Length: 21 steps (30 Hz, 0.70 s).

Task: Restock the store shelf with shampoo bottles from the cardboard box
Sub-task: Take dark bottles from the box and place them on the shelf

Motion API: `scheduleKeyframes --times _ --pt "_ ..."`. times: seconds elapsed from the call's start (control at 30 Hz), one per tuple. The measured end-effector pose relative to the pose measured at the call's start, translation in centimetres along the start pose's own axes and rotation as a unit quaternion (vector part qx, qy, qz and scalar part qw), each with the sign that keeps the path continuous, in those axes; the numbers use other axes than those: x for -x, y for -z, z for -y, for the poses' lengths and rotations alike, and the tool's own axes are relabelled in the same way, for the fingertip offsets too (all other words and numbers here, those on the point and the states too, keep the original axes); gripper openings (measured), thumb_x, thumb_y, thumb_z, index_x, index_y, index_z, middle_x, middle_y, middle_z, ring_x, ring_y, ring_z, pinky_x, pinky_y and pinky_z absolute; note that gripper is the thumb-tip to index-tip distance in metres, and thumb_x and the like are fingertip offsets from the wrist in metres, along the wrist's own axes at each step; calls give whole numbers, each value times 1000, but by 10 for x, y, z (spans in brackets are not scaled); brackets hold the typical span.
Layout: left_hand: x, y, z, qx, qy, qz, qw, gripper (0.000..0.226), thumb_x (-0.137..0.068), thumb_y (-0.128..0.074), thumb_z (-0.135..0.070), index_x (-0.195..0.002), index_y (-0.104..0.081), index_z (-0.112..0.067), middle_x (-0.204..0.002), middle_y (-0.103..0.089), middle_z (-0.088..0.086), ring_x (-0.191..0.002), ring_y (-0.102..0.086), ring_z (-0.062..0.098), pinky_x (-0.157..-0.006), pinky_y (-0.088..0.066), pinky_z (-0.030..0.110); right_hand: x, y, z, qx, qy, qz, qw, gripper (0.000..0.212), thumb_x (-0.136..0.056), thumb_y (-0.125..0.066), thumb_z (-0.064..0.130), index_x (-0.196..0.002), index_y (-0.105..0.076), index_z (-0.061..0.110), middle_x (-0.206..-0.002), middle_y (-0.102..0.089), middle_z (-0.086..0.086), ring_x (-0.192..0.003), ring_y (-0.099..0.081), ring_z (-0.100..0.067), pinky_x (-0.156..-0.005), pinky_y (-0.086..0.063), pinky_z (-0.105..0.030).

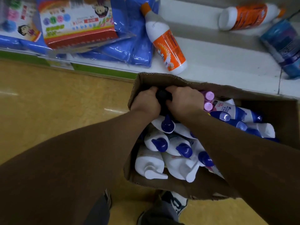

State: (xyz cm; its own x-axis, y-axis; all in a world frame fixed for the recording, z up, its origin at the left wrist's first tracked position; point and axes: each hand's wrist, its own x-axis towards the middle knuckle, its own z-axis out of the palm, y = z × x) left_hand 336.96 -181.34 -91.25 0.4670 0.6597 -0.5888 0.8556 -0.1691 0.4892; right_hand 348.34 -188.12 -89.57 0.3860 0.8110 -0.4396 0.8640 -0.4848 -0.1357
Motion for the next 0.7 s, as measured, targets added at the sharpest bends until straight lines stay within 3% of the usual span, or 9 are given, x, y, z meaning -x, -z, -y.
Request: scheduleKeyframes --times 0.13,0.23,0.4,0.57,0.7 --pt "22 34 -14 -12 -55 -10 998 38 -89 -60 -19 -127 -59 -19 -124 -63 9 -115 -58 28 -96 -48 36 23 37 -4 -83 24 -10 996 37 -90 -59 39 -126 -61 35 -112 -68 -2 -101 -64 -27 -73 -44 -32" --pt "49 76 -30 -6 -83 -5 996 38 -86 -66 -23 -125 -63 -23 -121 -66 4 -112 -60 23 -92 -46 28 45 76 -1 -153 33 -32 987 38 -86 -66 38 -123 -64 34 -107 -62 -1 -97 -62 -25 -71 -39 -28" --pt "120 177 -76 12 -110 -7 994 29 -80 -75 -31 -108 -69 -27 -96 -68 -7 -90 -61 12 -72 -42 24 95 182 20 -269 26 -29 962 37 -83 -72 39 -119 -65 41 -109 -72 8 -100 -66 -17 -86 -52 -32" --pt "231 299 -137 68 -123 -2 990 31 -76 -76 -33 -106 -71 -28 -96 -74 -7 -93 -68 11 -89 -54 37 178 326 52 -350 47 -32 935 30 -87 -70 34 -116 -67 40 -105 -73 16 -99 -67 -7 -89 -54 -35" --pt "333 399 -193 82 -153 -22 985 28 -86 -74 -26 -114 -71 -23 -102 -73 -8 -96 -66 7 -90 -52 30 248 444 80 -383 78 -61 918 26 -89 -69 33 -116 -69 36 -105 -72 22 -98 -66 2 -89 -54 -32"
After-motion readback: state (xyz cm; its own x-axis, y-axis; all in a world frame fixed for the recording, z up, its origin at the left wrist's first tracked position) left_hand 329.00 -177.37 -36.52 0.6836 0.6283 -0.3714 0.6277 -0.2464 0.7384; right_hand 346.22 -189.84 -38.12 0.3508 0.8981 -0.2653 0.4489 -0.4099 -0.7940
